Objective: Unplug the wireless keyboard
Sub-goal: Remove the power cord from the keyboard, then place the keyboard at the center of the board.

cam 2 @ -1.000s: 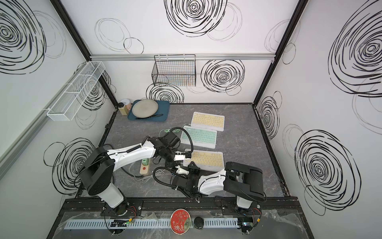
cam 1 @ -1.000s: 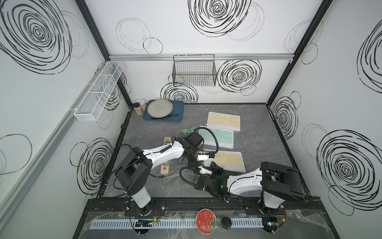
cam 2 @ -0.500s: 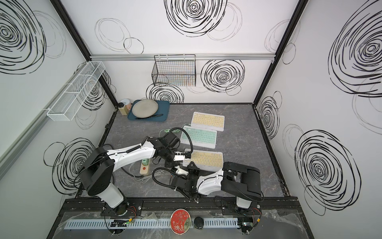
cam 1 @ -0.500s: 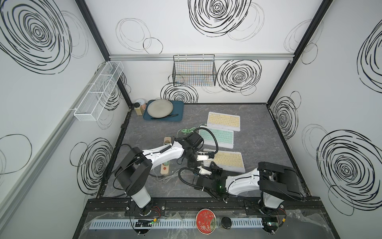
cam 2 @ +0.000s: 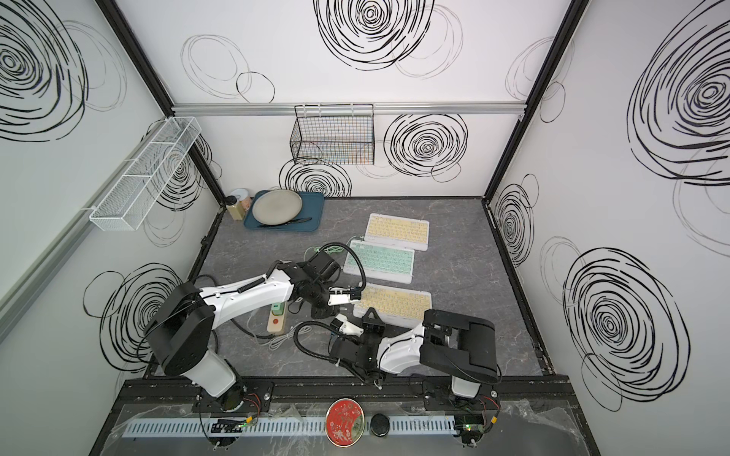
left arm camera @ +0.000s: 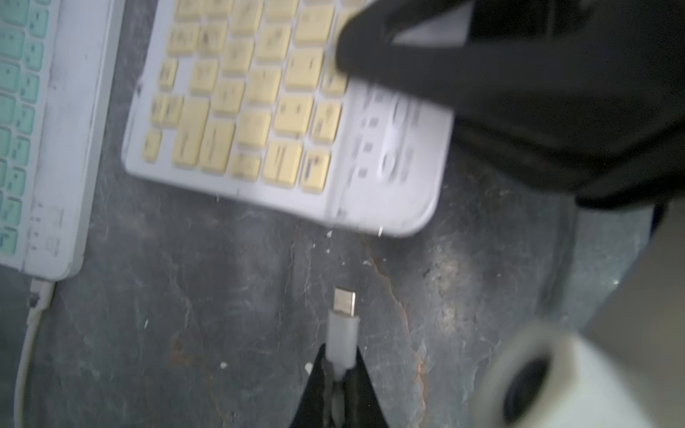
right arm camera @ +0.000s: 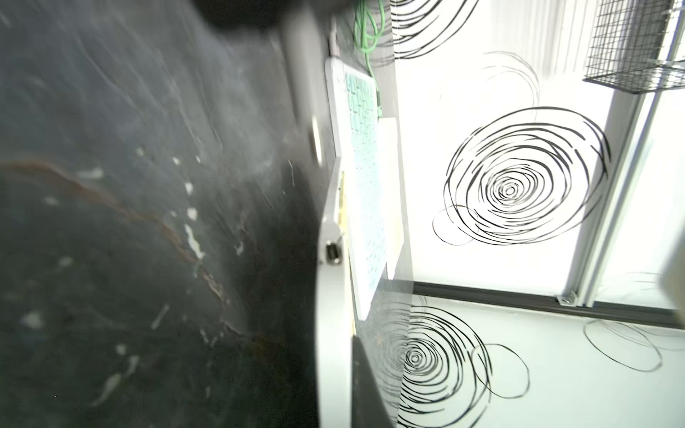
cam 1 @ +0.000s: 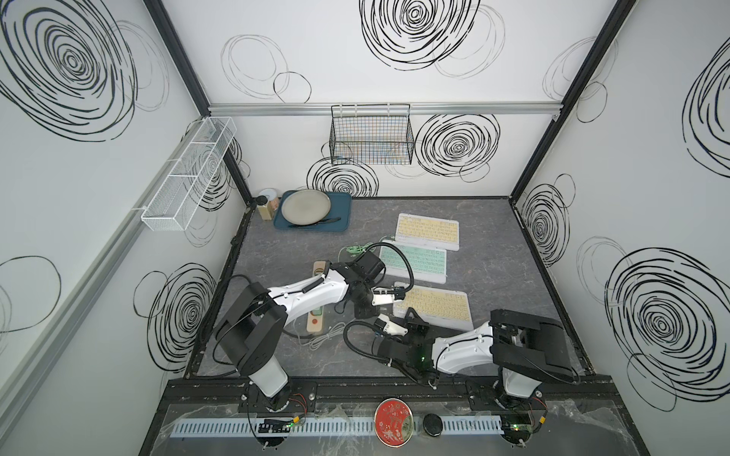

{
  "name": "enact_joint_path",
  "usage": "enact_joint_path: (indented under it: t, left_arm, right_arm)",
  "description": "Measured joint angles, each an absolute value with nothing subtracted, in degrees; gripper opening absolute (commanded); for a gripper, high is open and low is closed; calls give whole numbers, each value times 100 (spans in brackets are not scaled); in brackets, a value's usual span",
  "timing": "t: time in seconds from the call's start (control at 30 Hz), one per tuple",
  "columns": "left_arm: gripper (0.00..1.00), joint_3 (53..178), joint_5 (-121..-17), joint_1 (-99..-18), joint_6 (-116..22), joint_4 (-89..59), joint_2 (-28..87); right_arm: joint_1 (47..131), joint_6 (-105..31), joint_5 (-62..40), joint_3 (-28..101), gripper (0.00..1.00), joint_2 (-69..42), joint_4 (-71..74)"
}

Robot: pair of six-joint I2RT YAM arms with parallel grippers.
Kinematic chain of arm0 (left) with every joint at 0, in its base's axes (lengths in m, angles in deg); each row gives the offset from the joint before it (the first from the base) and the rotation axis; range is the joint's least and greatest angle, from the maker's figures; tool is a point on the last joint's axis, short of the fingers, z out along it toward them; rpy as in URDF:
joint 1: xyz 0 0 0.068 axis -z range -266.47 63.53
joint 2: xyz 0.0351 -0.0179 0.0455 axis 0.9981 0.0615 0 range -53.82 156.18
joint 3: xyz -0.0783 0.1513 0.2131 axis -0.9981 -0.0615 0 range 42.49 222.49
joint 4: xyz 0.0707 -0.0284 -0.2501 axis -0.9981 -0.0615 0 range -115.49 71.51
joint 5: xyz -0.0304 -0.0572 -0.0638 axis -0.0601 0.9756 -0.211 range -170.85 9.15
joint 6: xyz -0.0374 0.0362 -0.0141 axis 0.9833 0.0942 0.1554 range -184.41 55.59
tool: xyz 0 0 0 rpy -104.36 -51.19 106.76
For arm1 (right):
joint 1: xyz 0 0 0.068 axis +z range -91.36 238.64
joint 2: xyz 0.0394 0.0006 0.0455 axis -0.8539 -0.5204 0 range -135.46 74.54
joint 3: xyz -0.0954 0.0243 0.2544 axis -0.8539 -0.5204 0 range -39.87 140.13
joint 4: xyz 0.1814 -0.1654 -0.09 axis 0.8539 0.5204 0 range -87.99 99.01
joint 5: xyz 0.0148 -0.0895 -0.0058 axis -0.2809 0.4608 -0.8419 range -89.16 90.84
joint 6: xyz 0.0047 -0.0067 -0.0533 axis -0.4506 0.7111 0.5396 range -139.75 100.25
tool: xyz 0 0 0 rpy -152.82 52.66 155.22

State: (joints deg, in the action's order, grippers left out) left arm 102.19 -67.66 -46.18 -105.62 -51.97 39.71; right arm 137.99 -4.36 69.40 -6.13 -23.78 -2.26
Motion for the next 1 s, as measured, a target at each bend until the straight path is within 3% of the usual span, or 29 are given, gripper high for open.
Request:
enact_joint_path:
  t: [0.33, 0.63, 0.83, 1.0]
  left_arm:
    - [0, 10014, -7225, -4506, -10466, -5217, 3244]
    - [0, 9990, -7369, -4548, -10440, -5199, 3613]
    - [30, 9953, -7343, -4609, -10326, -5037, 3724]
    - [41, 9874, -7328, -4609, -10269, -4830, 3724]
  right_arm:
    - [13611, -228, 7184, -1046, 0, -1843, -644]
    - [13639, -484, 7187, -913, 0, -1998, -386]
    - [13677, -674, 7095, -604, 2, -2673, 86]
    - [13712, -702, 7023, -602, 12, -2645, 189]
